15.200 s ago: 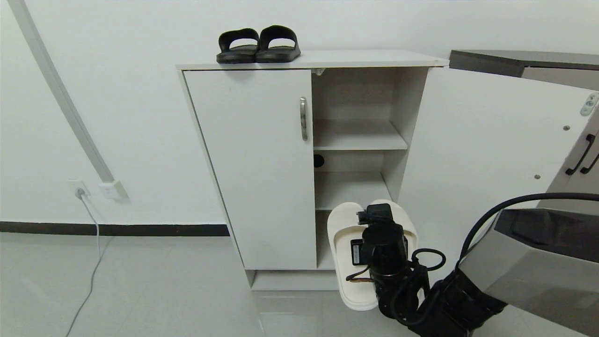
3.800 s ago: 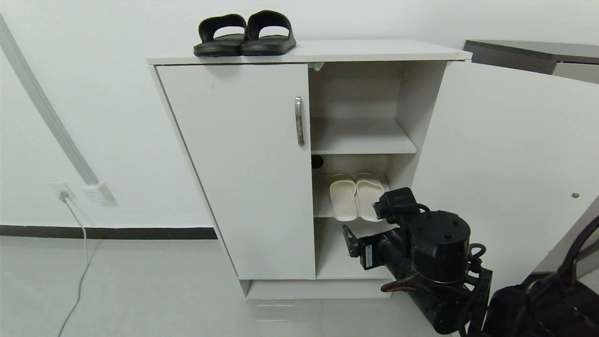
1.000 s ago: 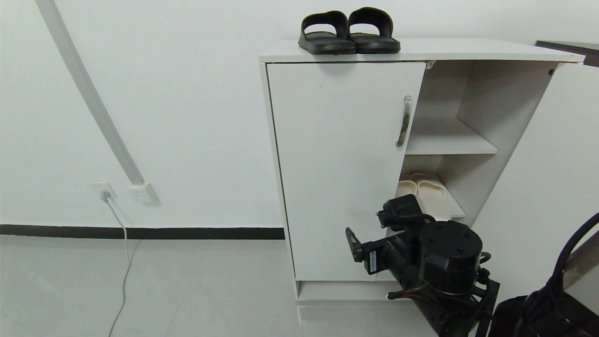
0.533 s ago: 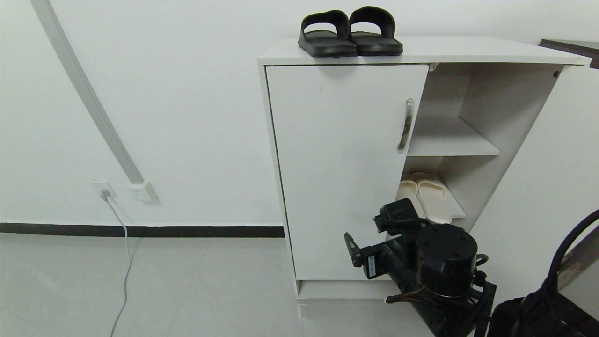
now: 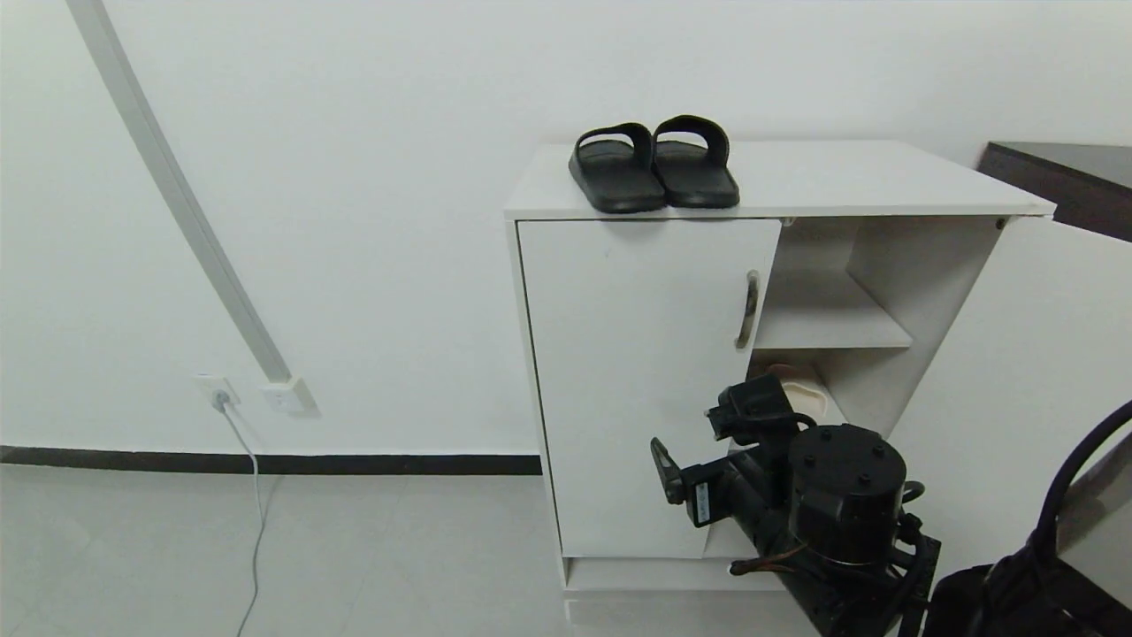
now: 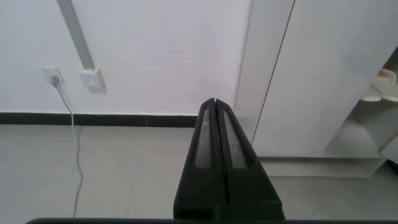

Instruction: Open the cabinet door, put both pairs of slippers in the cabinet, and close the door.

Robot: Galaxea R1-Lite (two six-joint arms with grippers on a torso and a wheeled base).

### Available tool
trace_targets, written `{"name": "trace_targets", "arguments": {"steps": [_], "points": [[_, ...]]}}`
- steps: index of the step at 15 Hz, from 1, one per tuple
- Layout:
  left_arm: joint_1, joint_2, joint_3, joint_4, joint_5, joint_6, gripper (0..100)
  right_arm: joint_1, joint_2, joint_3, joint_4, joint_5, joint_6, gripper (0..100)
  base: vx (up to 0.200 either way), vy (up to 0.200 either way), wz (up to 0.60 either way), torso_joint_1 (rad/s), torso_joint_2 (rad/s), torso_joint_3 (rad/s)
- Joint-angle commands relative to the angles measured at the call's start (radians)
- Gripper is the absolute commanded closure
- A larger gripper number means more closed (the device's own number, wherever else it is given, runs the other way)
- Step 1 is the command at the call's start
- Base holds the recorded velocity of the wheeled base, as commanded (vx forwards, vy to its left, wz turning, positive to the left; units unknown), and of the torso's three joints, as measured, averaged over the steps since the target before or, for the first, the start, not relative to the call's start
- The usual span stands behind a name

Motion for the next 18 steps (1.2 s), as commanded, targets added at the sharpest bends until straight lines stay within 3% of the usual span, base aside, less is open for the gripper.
{"name": "trace_targets", "arguments": {"steps": [1,18], "points": [[0.000,0.001,0.000,0.001,0.000,0.000,100,0.000,0.004,0.001,0.000,0.000,0.000,0,0.000,0.000,0.00,0.124,-0.45,-0.330],[0.000,0.001,0.000,0.001,0.000,-0.002,100,0.001,0.006,0.006,0.000,0.000,-0.003,0,0.000,0.000,0.00,0.195,-0.51,-0.324]]}}
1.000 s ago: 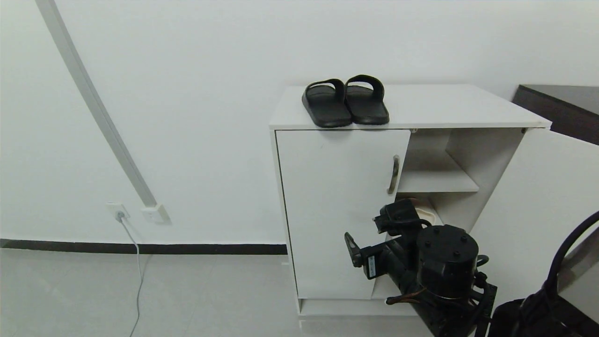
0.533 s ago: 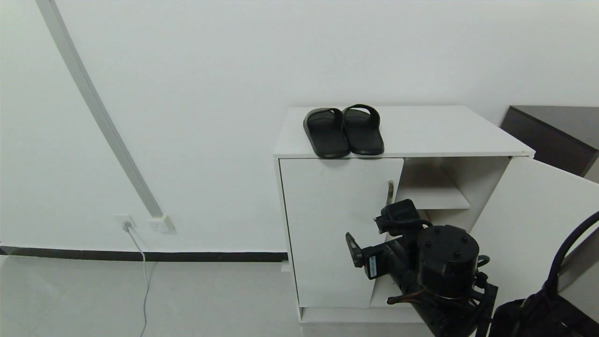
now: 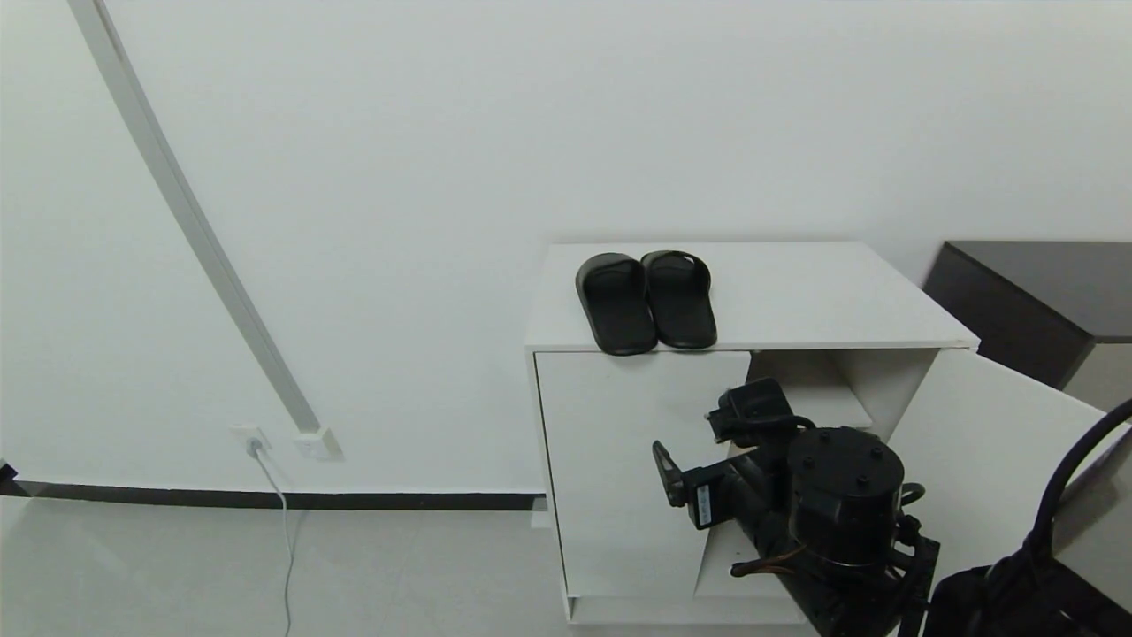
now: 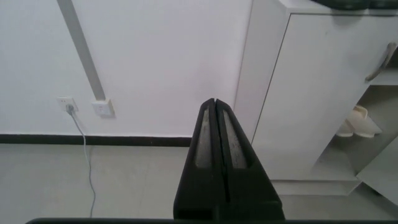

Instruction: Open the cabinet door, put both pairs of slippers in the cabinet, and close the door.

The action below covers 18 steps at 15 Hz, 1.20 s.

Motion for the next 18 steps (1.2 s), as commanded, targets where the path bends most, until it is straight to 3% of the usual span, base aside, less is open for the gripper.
{"name": "trace_targets", "arguments": {"steps": [1,9,12,14,18], "points": [[0.000,0.001,0.000,-0.002,0.000,-0.001,100,0.000,0.001,0.000,0.000,0.000,-0.001,0,0.000,0.000,0.00,0.256,-0.59,-0.339],[0.001,0.001,0.000,0.000,0.000,0.005,100,-0.001,0.028,0.009,-0.031,0.026,-0.021,0,0.000,0.000,0.00,0.218,-0.49,-0.272],[0.001,0.001,0.000,0.000,0.000,0.007,100,-0.021,0.051,-0.077,-0.009,0.026,-0.037,0,0.000,0.000,0.00,0.181,-0.37,-0.204],[0.001,0.001,0.000,0.000,-0.003,0.010,100,-0.041,0.037,-0.156,0.122,0.023,-0.024,0,0.000,0.000,0.00,0.095,-0.20,-0.110],[0.001,0.001,0.000,0.000,0.000,0.012,100,-0.050,-0.063,-0.457,0.641,0.015,0.147,0,0.000,0.000,0.00,0.000,0.00,0.000]]}}
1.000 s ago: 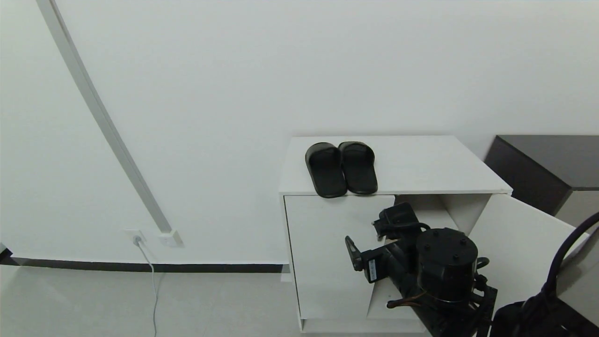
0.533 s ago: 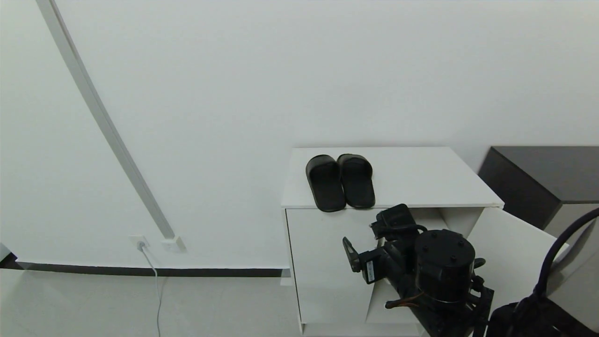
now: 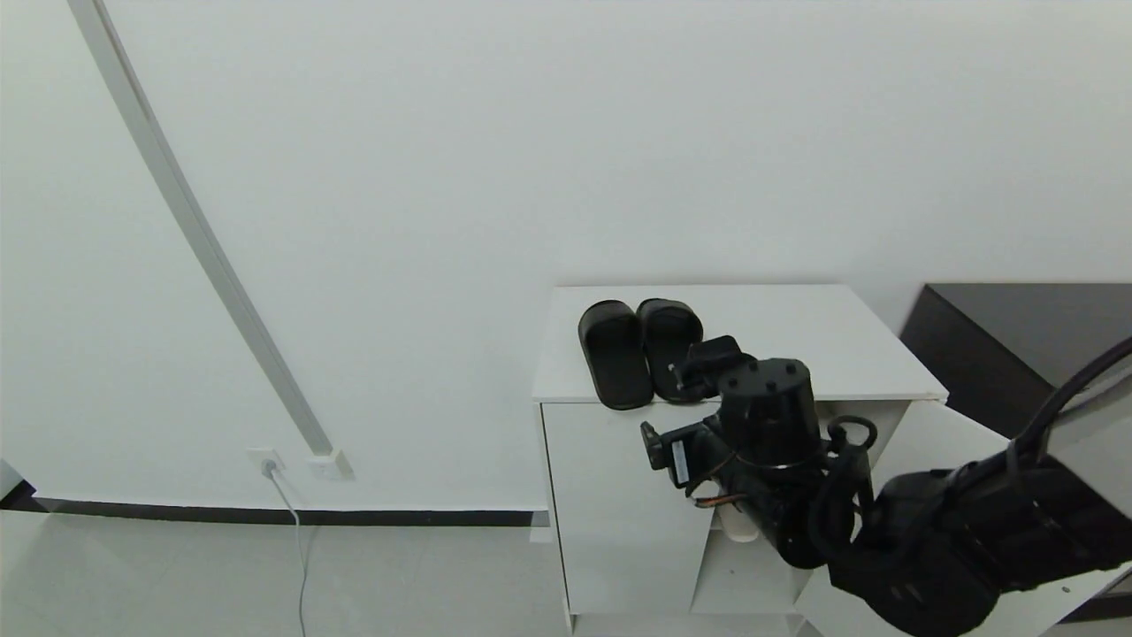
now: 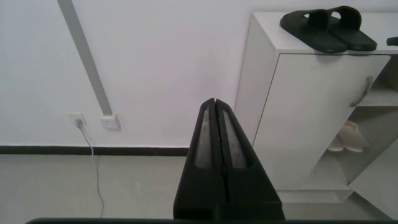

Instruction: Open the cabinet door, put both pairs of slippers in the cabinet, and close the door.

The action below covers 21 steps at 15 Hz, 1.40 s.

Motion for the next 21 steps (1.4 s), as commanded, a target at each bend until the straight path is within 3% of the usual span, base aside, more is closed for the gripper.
{"name": "trace_targets", "arguments": {"steps": [1,2,6,13,21], "points": [[0.001,0.001,0.000,0.000,0.002,-0.002,100,0.003,-0.074,-0.184,0.207,-0.008,0.100,0,0.000,0.000,0.00,0.000,0.00,0.000],[0.001,0.001,0.000,0.000,0.002,-0.002,100,0.011,-0.075,-0.218,0.267,-0.029,0.132,0,0.000,0.000,0.00,0.000,0.00,0.000],[0.001,0.001,0.000,0.000,-0.004,-0.005,100,0.023,-0.025,-0.193,0.270,-0.066,0.179,0,0.150,0.000,0.00,0.007,0.00,0.001],[0.001,0.001,0.000,0.000,-0.004,-0.008,100,0.028,0.037,-0.098,0.143,-0.088,0.184,0,0.200,0.000,0.00,0.003,0.00,0.002],[0.001,0.001,0.000,0.000,-0.004,-0.006,100,-0.009,0.219,-0.175,-0.018,-0.074,0.135,0,0.000,0.000,0.00,0.000,0.00,0.000]]}}
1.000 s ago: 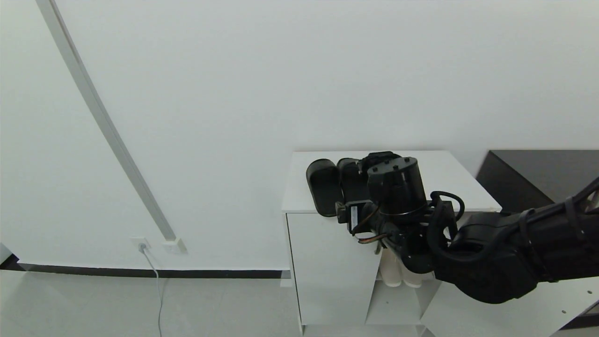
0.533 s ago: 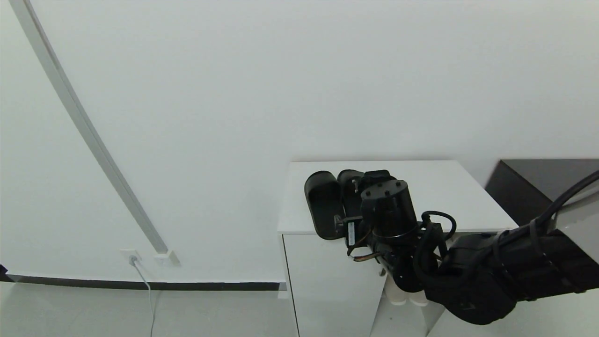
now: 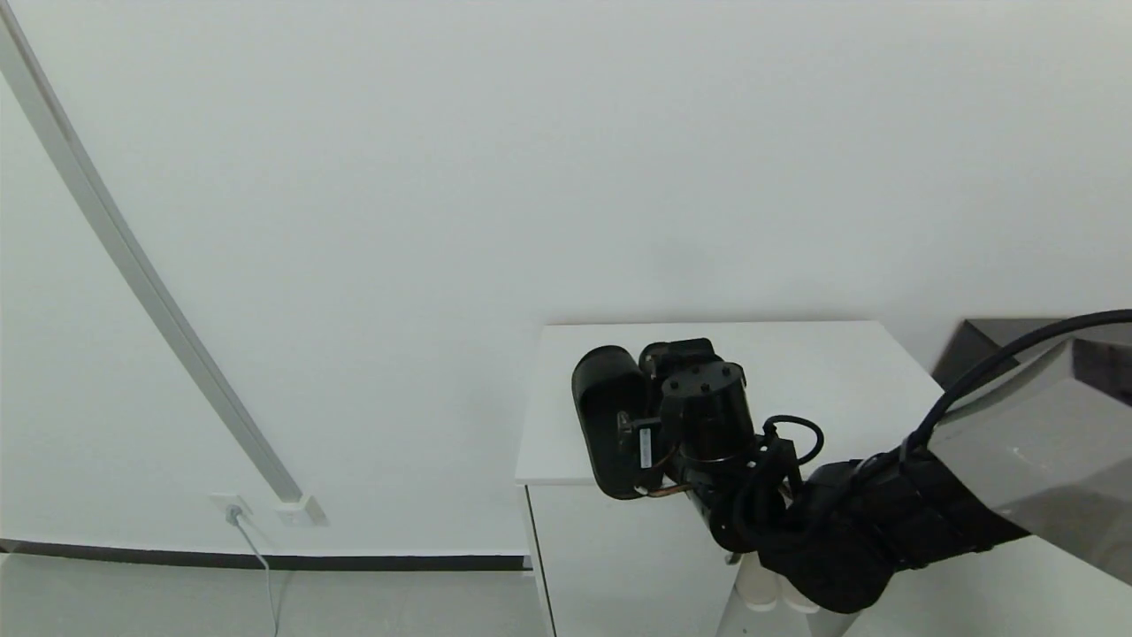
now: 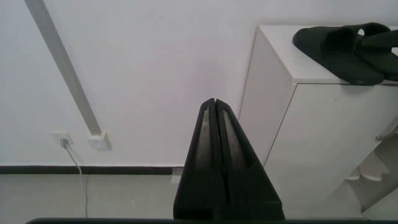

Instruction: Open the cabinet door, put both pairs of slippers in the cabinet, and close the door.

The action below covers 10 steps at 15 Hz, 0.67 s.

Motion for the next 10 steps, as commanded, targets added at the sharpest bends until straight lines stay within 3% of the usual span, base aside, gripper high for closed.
{"name": "trace_targets", "arguments": {"steps": [1,10], "points": [[0.001,0.001,0.000,0.000,0.001,0.000,100,-0.028,0.092,-0.063,-0.007,0.006,-0.013,0,0.000,0.000,0.00,0.000,0.00,0.000],[0.001,0.001,0.000,0.000,0.001,0.000,100,-0.107,0.303,-0.348,-0.067,0.087,-0.106,0,0.000,0.000,0.00,0.000,0.00,0.000]]}}
